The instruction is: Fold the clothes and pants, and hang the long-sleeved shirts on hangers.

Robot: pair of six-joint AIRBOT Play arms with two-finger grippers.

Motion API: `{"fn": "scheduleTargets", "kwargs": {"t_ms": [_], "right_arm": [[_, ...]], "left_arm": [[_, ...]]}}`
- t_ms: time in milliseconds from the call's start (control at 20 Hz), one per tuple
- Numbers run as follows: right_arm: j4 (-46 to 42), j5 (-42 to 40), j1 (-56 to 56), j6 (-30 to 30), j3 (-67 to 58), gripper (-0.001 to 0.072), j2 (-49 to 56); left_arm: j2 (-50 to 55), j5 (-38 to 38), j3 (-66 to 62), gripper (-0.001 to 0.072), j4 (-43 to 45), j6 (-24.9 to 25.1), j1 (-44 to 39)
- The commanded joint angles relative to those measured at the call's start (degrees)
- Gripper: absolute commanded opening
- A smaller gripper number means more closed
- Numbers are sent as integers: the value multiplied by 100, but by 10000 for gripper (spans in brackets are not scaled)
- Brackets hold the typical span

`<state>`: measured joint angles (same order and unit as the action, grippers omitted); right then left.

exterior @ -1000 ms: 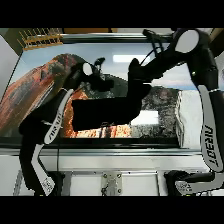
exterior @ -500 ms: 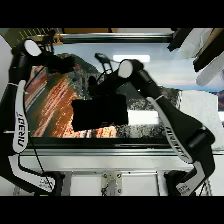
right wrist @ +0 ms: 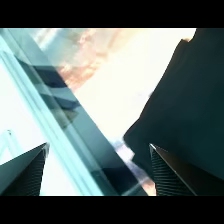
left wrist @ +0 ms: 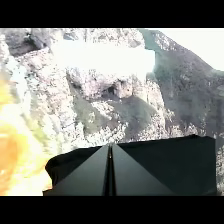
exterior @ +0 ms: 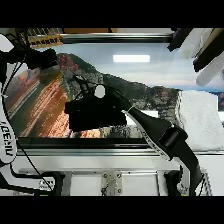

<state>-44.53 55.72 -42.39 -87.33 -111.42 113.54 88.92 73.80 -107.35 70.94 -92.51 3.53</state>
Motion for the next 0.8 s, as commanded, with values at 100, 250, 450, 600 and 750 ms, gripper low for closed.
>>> {"fn": "scheduleTargets", "kwargs": {"t_ms": [100, 250, 450, 600, 750], "right_arm": [[-1309, 1185, 1222, 511, 925, 697, -968], [-1775, 1427, 2446, 503, 2201, 697, -1574], [-837, 1198, 3687, 498, 3373, 698, -1554], [118, 966, 3845, 960, 3674, 698, -1147], [756, 850, 3491, 1305, 3674, 697, -793]], "left_arm": [[-1132, -616, 1943, 5, -4, 127, -15], [-1812, -896, 3440, 6, -11, 227, -254], [-2463, -1506, 4741, 5, -20, 221, -730], [-2675, -1733, 5095, 5, -22, 208, -1012], [-2695, -1755, 5134, 5, -52, 203, -1123]]}}
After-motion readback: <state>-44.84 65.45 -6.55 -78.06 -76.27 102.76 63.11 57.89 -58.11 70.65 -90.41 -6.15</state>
